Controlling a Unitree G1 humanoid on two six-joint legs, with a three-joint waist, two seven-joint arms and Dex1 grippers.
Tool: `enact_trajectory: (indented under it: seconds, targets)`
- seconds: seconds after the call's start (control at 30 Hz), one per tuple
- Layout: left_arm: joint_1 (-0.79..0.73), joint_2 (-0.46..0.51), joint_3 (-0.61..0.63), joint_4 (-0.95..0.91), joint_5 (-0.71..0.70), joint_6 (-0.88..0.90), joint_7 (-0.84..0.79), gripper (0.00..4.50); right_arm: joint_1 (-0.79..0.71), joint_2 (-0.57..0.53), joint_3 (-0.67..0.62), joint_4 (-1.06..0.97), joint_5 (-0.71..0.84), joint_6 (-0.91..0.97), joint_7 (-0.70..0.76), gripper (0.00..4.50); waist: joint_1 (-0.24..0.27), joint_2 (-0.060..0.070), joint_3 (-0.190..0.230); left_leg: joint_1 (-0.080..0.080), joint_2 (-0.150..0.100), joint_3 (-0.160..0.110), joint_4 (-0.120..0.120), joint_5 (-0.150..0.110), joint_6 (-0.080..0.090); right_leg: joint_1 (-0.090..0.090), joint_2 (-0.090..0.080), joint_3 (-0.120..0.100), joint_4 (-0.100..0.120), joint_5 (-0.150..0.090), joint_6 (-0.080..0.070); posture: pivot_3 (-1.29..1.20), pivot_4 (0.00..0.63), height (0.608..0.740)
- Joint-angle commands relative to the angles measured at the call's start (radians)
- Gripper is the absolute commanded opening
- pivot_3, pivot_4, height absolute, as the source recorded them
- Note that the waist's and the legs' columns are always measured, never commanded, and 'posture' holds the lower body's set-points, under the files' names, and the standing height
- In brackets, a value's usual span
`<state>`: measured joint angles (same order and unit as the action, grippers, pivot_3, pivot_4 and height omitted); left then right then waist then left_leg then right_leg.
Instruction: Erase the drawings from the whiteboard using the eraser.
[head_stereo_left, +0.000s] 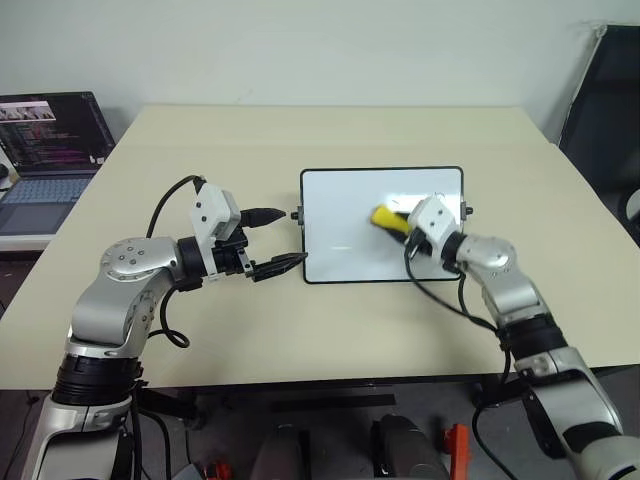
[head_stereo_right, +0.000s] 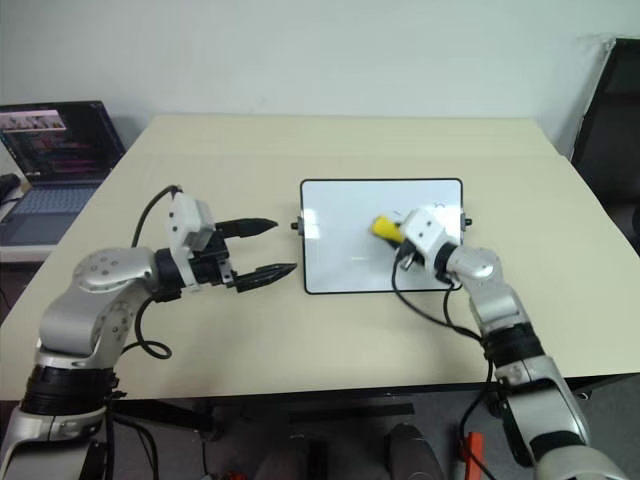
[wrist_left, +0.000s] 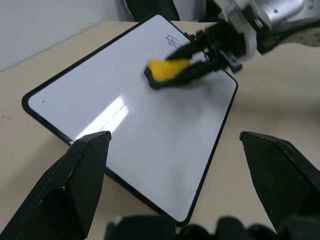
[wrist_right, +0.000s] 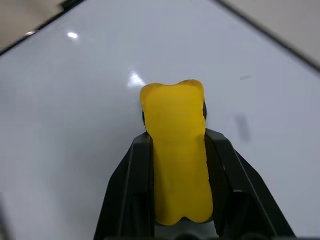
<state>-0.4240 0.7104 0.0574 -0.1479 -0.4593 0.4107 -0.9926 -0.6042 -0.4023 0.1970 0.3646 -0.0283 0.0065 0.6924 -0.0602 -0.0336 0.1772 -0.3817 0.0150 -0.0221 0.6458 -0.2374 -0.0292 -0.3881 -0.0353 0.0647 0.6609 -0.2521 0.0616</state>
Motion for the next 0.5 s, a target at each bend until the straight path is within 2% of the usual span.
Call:
enact_trajectory:
  seconds: [0.03, 0.33, 0.5]
  targets:
    - [-0.001, 0.003, 0.015, -0.036, -0.008, -0.003, 0.004, 4.5, 0.012, -0.001, -0.018, 0.043, -0.023, 0.024, -0.045, 0.99, -0.001, 0.0, 0.0, 0.004, 0.0, 0.0, 0.0, 0.0, 0.0, 0.004, 0.0, 0.0, 0.0, -0.003, 0.001, 0.0, 0.15, 0.74]
    - [-0.024, -0.006, 0.0, -0.017, 0.001, -0.011, 0.001, 4.5, -0.147, 0.004, -0.118, 0.203, -0.069, 0.002, -0.346, 0.99, 0.002, 0.0, 0.0, 0.004, -0.001, 0.0, 0.0, 0.007, 0.002, 0.003, 0.0, 0.001, 0.0, 0.0, -0.002, 0.0, 0.15, 0.74]
    - [-0.023, -0.008, 0.0, -0.016, 0.002, -0.013, 0.0, 4.5, -0.119, 0.012, -0.101, 0.18, -0.069, 0.019, -0.319, 0.99, 0.003, 0.0, 0.0, 0.0, 0.0, 0.0, -0.001, 0.007, 0.002, 0.001, 0.0, 0.001, -0.001, 0.002, -0.001, 0.0, 0.15, 0.74]
